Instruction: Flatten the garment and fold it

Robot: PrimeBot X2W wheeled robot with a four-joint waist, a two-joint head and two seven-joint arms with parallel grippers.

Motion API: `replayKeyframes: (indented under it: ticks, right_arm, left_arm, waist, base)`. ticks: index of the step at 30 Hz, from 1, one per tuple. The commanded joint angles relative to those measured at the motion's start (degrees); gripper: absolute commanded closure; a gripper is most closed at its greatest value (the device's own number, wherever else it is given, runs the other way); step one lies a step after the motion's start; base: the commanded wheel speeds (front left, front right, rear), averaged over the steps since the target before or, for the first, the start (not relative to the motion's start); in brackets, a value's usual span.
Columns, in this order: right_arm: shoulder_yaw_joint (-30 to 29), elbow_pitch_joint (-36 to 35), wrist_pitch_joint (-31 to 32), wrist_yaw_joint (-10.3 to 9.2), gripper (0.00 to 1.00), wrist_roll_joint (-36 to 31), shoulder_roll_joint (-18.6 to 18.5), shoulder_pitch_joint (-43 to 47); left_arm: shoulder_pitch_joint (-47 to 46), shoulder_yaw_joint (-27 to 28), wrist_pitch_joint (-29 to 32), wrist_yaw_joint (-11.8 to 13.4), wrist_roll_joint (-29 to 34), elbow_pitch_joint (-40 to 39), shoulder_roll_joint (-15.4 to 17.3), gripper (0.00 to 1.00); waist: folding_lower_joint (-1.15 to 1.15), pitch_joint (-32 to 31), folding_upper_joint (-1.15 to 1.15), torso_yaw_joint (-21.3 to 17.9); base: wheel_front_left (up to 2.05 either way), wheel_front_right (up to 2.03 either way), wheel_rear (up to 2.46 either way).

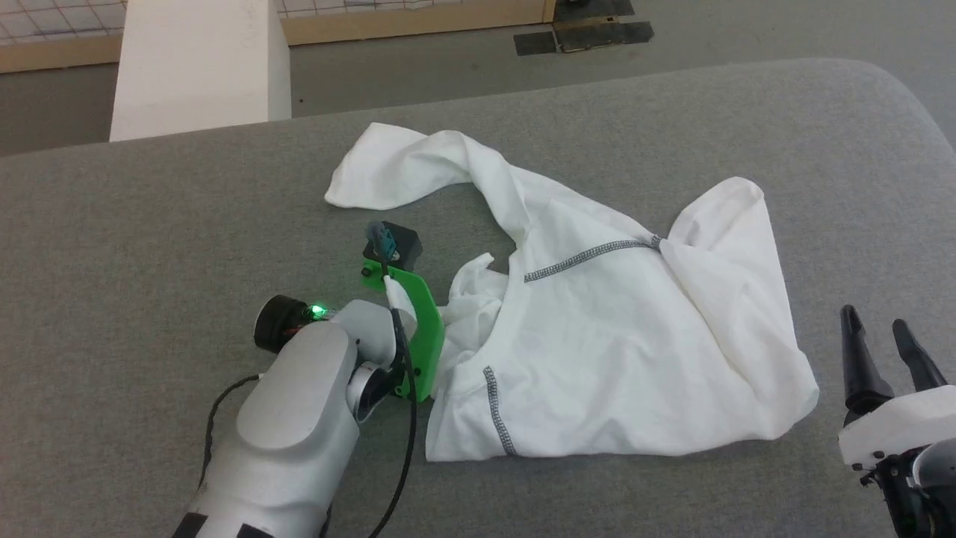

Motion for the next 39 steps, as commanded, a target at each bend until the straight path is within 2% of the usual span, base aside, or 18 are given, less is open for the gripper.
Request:
replayKeyframes:
  ticks: [1,3,7,13,17,23,27,30,31,35,39]
  right_arm:
    - [-0.2,0.4,-0.7,-0.09,0.0,0.0,0.0,-0.1]
    - [-0.4,1.1,-1.0,-0.09,0.0,-0.3,0.0,0.1]
    - [-0.4,1.6,-1.6,-0.09,0.0,-0.6,0.0,-0.4]
    - [-0.2,1.4,-1.3,-0.09,0.0,-1.6,0.0,-0.7]
    - [-0.2,1.3,-0.9,-0.09,0.0,-1.6,0.0,0.0]
    - [0.0,1.4,-0.7,-0.09,0.0,-1.4,0.0,0.6]
    - [0.4,1.6,-0.6,-0.09,0.0,-1.4,0.0,0.6]
    - [0.4,1.9,-0.6,-0.09,0.0,-1.5,0.0,0.4]
    - [0.4,1.9,-0.4,-0.09,0.0,-1.5,0.0,0.4]
    - [1.2,1.4,0.8,-0.09,0.0,-2.4,0.0,-0.2]
    - [2.8,2.1,4.7,-0.09,0.0,-4.7,0.0,-3.5]
  left_arm:
    - [1.3,-1.4,1.7,-0.6,-1.2,1.9,-0.6,1.0]
    - [2.1,-1.2,1.5,-0.7,-4.1,1.8,-1.1,1.0]
    - [1.2,3.1,-7.5,-0.3,-7.4,-0.4,-1.3,1.0]
    - [-2.7,14.7,-22.9,4.8,-11.6,-4.3,0.3,1.0]
    - [-2.5,21.9,-29.0,7.8,-14.3,-7.8,3.0,1.0]
    - [7.4,30.5,-31.3,14.4,-16.5,-13.1,7.0,1.0]
    - [17.7,33.4,-29.0,17.7,-18.2,-14.2,6.9,1.0]
    - [22.4,33.9,-27.3,18.2,-20.1,-14.9,4.9,1.0]
    - [23.3,34.0,-27.3,17.7,-21.0,-15.7,4.0,0.0]
    - [24.1,33.8,-32.1,15.3,-20.5,-19.8,3.1,0.0]
    - [25.0,30.5,-45.7,11.7,-12.0,-25.4,4.9,0.0]
  waist:
    - [0.0,0.5,0.0,-0.7]
    - [0.0,-0.1,0.0,-0.2]
    - [0.0,-1.3,0.0,1.8]
    - [0.0,-3.4,0.0,5.9]
    - [0.0,-4.6,0.0,9.0]
    - [0.0,-5.0,0.0,12.6]
    - [0.0,-4.9,0.0,14.3]
    - [0.0,-4.9,0.0,15.3]
    - [0.0,-5.0,0.0,15.8]
    - [0.0,-5.4,0.0,16.8]
    - [0.0,-5.5,0.0,16.7]
  base:
    - [0.0,0.0,0.0]
    - [0.0,0.0,0.0]
    - [0.0,0.0,0.0]
    - [0.0,0.0,0.0]
    - [0.0,0.0,0.0]
    - [0.0,0.0,0.0]
    - [0.0,0.0,0.0]
    - [0.0,0.0,0.0]
    - [0.0,0.0,0.0]
    - [0.0,0.0,0.0]
    - [0.0,0.0,0.0]
